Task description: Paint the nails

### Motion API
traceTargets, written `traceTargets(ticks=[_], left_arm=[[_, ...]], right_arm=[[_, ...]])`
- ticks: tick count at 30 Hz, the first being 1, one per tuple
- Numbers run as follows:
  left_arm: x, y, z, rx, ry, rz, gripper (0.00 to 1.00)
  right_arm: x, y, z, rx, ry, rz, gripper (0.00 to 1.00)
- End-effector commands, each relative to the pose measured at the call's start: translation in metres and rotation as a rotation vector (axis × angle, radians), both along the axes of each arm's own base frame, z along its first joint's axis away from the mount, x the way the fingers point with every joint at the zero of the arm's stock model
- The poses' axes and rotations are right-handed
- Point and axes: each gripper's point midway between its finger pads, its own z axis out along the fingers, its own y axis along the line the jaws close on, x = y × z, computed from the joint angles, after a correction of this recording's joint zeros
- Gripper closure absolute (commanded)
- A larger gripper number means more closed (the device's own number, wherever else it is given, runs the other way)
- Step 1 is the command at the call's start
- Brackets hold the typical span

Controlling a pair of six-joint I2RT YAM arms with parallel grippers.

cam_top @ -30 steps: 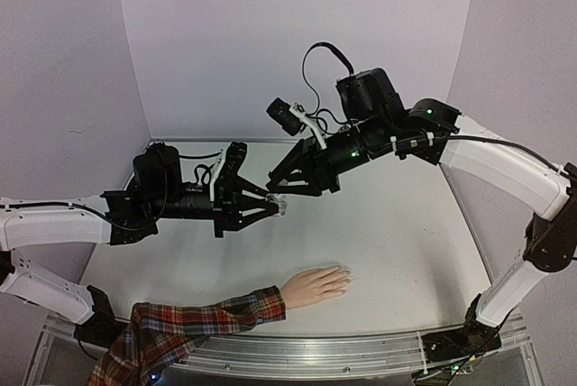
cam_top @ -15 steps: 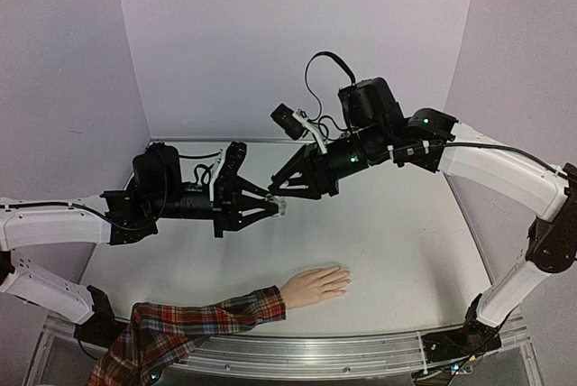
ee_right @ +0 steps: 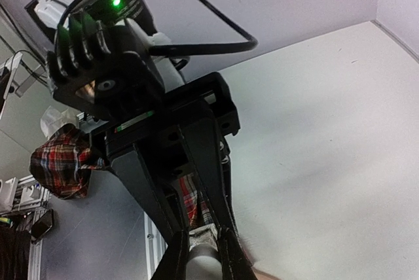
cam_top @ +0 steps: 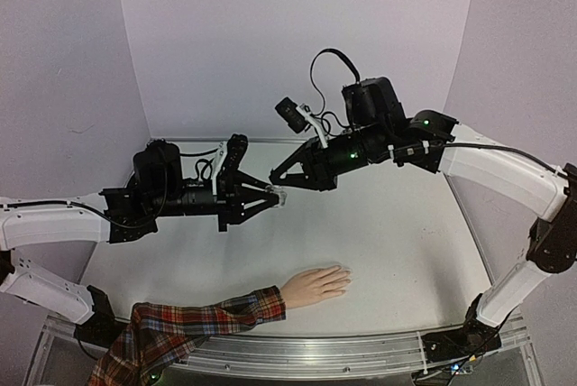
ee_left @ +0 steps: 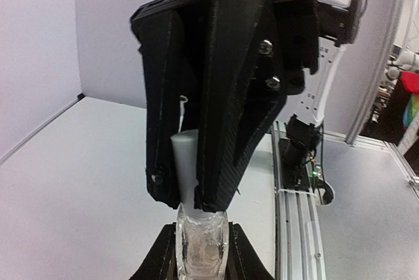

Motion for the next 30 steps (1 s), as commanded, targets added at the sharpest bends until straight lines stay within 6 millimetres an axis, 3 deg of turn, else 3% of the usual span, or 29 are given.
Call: traceTargets(ticks=[1,6,9,12,17,21,26,30], left_arm=[[0.051,0.015,0.067,-0.154,-0.03,0.302,1.0],[0.098,0.023,0.078,-0.116,-0.074,0.555,1.0],[0.136,0.026,0.062,-0.011,-0.146,0.745,1.0],[0.155,0.019,0.046,0.07,-0.202,0.805,1.0],[0.146,0.01,0.034,0.055,-0.201,0.73,1.0],[0.132,0.012,0.024,0.051,-0.159,0.672,1.0],[0.113,0.018,0.0,0.092,-0.075,0.597,1.0],[0.089,0.017,0.001,0.081,-0.046,0.472,1.0]], right_arm=[[0.009,0.009,-0.014,-0.036,-0.001,-0.095,1.0],[0.052,0.027,-0.048,-0.167,0.012,-0.402,1.0],[0.093,0.021,-0.07,-0.307,0.052,-0.747,1.0],[0.105,0.031,-0.085,-0.359,0.13,-0.876,1.0],[0.103,0.044,-0.063,-0.288,0.177,-0.865,0.97],[0.1,0.033,-0.037,-0.244,0.185,-0.825,0.72],[0.091,0.004,0.006,-0.173,0.159,-0.717,0.45],[0.077,-0.014,0.025,-0.135,0.09,-0.557,0.38]])
